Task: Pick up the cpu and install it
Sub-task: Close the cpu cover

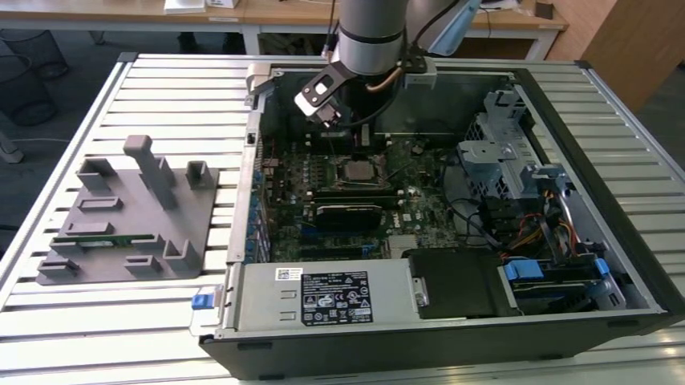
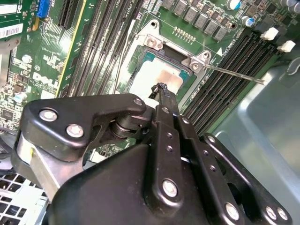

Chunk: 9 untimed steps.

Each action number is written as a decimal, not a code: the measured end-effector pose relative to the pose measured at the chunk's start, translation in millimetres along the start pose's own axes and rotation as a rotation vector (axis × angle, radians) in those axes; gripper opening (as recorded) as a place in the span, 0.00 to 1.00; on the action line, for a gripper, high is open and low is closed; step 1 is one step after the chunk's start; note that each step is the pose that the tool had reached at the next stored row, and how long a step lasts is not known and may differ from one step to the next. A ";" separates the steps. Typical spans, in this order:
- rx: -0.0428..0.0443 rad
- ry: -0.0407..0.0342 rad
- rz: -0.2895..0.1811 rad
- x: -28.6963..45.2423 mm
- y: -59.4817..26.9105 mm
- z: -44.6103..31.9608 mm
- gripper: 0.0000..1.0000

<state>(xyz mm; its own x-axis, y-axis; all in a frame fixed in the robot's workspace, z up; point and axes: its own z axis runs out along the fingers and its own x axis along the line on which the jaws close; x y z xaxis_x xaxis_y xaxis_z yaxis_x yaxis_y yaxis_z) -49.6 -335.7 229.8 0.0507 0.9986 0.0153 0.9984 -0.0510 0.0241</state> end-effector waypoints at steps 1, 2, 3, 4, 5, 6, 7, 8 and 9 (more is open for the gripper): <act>0.0000 0.0001 0.000 0.0 0.0 -1.0 0.11; -0.0001 0.0001 0.000 0.1 0.1 -3.2 0.11; 0.0000 0.0001 0.000 0.1 0.1 -4.4 0.11; 0.0000 0.0001 0.000 0.1 0.1 -5.6 0.11; 0.0000 0.0002 0.000 0.1 0.2 -6.8 0.11; 0.0000 0.0002 0.000 0.2 0.2 -8.5 0.11; 0.0000 0.0002 0.000 0.2 0.3 -10.5 0.11; 0.0000 0.0003 0.000 0.2 0.3 -12.8 0.11; 0.0000 0.0003 0.000 0.2 0.4 -15.2 0.11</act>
<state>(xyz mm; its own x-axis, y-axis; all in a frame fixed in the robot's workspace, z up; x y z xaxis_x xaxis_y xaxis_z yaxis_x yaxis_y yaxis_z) -49.6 -335.7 244.9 0.0506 0.9986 0.0155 0.9984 -0.0510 0.0241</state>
